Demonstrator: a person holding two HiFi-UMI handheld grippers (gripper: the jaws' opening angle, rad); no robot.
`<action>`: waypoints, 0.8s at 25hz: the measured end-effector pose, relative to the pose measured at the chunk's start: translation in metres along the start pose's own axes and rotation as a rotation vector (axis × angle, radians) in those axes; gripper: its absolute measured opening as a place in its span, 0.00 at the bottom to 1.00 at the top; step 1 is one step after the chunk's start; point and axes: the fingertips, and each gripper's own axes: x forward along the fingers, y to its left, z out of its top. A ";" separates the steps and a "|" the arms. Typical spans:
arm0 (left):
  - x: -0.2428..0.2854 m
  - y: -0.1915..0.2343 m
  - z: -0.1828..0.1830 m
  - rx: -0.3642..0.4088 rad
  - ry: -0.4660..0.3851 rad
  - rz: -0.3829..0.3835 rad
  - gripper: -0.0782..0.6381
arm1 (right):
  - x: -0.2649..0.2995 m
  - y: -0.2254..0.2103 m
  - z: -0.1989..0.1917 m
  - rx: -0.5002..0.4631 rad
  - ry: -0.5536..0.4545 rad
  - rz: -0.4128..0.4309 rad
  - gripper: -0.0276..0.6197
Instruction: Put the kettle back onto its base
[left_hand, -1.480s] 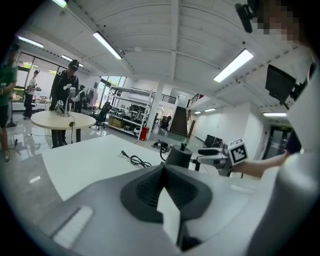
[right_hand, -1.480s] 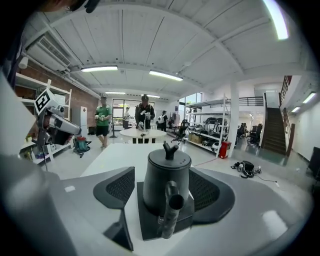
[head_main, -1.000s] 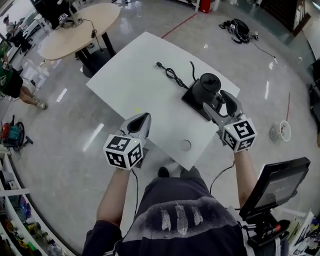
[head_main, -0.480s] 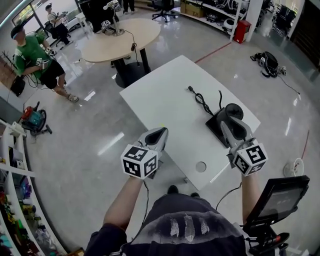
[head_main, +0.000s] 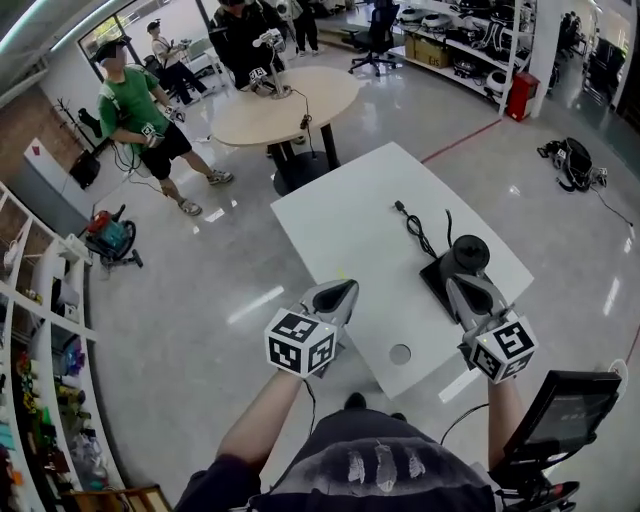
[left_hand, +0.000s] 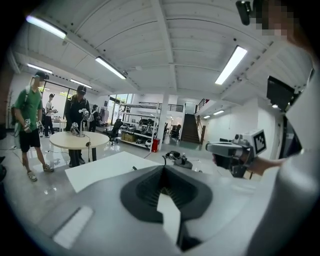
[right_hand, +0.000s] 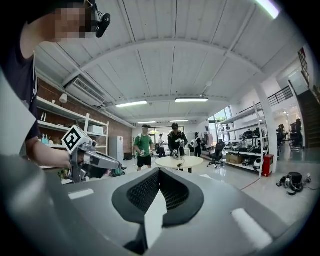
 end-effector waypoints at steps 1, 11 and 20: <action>-0.001 -0.006 0.000 0.003 0.002 0.008 0.11 | -0.004 -0.001 -0.001 0.006 -0.003 0.009 0.05; -0.027 -0.052 -0.013 0.019 0.015 0.131 0.11 | -0.027 0.013 -0.012 0.059 -0.026 0.178 0.05; -0.084 -0.050 -0.024 -0.001 -0.001 0.272 0.11 | -0.015 0.073 -0.012 0.056 -0.024 0.369 0.05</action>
